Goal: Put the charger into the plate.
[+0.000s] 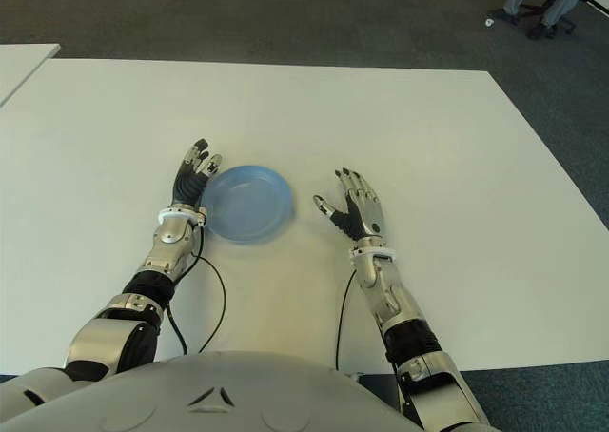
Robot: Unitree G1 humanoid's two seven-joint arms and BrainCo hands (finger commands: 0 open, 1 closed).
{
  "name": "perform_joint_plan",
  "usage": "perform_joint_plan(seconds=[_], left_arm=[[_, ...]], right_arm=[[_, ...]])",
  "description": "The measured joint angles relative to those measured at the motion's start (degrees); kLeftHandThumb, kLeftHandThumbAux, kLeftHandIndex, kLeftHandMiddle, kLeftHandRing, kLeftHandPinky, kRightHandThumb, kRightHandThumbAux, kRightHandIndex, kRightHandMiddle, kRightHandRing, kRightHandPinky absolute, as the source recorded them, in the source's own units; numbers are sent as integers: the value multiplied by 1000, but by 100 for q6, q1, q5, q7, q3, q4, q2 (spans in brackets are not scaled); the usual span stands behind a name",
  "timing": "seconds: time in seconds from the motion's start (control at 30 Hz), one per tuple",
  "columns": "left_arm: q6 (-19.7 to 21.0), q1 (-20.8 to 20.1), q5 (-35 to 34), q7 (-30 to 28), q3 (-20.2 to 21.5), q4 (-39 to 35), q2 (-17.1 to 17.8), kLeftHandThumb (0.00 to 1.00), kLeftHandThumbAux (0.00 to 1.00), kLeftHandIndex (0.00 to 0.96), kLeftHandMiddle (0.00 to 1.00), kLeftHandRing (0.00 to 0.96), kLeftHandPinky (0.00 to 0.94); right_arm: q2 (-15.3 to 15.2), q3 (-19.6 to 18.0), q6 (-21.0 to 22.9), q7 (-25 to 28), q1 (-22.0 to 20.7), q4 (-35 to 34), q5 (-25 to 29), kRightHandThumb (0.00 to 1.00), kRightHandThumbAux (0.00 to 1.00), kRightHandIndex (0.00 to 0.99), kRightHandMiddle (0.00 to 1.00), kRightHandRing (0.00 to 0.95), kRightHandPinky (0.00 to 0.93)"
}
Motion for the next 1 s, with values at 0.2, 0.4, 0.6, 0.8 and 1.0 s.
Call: perform_joint_plan(seconds=[0.2,0.4,0.6,0.8,1.0], left_arm=[[-46,1,0,-32,0,23,9,0,483,0,86,42,0],[-112,2,3,-57,0,64,24,0,483,0,89,45,0],[-170,-2,2,-85,1,111,39,0,486,0,90,44,0],[-213,-5,2,-87,0,140,47,0,485,0,89,43,0],[-248,-5,8,-87,-3,171,66,0,481,0,93,49,0]], right_arm=[[4,61,57,-143,-123,130,-19,326,129,0,0,0,0],[9,100,69,-276,-215,246,-21,336,131,0,0,0,0],[12,133,90,-317,-312,349,-20,325,134,0,0,0,0],[20,152,131,-334,-422,467,-18,314,135,0,0,0,0],[28,177,171,-360,-531,589,-14,305,138,0,0,0,0]])
